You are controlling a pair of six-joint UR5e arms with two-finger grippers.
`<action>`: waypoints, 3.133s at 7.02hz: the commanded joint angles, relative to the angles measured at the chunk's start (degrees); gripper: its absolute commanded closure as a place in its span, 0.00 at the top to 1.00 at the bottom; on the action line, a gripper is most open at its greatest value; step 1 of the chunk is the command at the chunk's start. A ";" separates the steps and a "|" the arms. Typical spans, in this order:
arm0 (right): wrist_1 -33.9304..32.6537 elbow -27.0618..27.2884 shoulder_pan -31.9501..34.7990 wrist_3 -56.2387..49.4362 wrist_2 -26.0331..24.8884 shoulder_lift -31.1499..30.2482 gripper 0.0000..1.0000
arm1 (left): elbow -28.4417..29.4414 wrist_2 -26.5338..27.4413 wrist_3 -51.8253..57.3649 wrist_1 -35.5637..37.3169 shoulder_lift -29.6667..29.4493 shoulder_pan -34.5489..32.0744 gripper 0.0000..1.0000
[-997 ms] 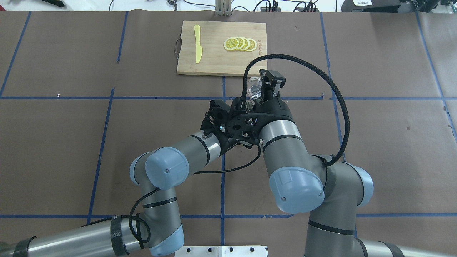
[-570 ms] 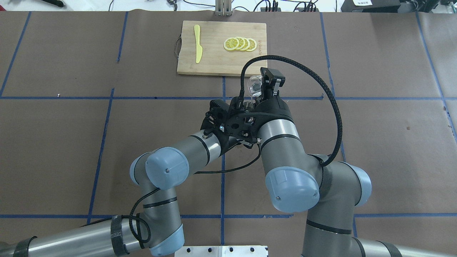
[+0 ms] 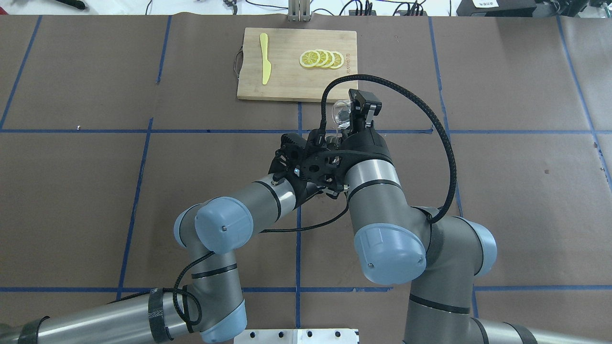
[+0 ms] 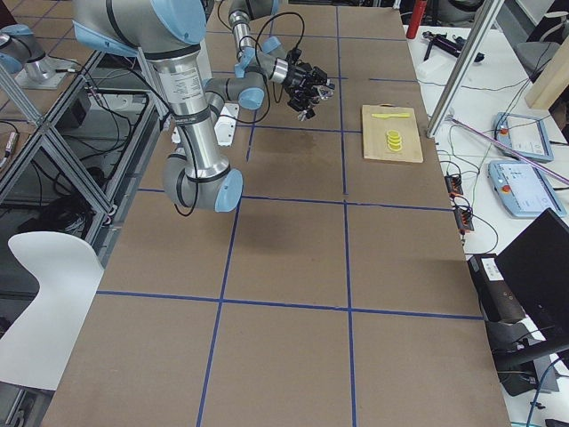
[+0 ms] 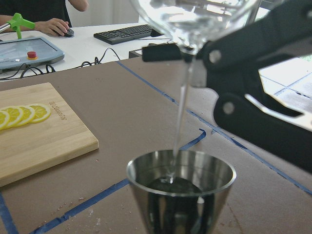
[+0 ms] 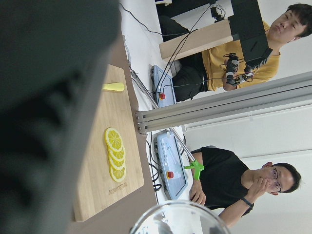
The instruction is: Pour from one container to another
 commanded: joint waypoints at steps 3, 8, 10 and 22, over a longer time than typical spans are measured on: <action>1.05 0.27 -0.16 0.96 0.03 0.18 0.00 | 0.00 0.00 0.00 -0.52 0.00 0.00 0.00; 1.14 0.71 -0.08 8.25 0.21 0.18 0.00 | -0.09 0.00 -0.09 -0.96 0.00 -0.26 0.00; 1.14 2.03 0.10 9.93 0.21 0.18 0.00 | -0.44 0.00 -0.18 -1.05 0.00 -0.79 0.00; 1.05 9.24 4.23 54.80 0.21 -9.04 0.00 | -3.41 -1.67 -4.02 -4.83 4.29 -6.32 0.00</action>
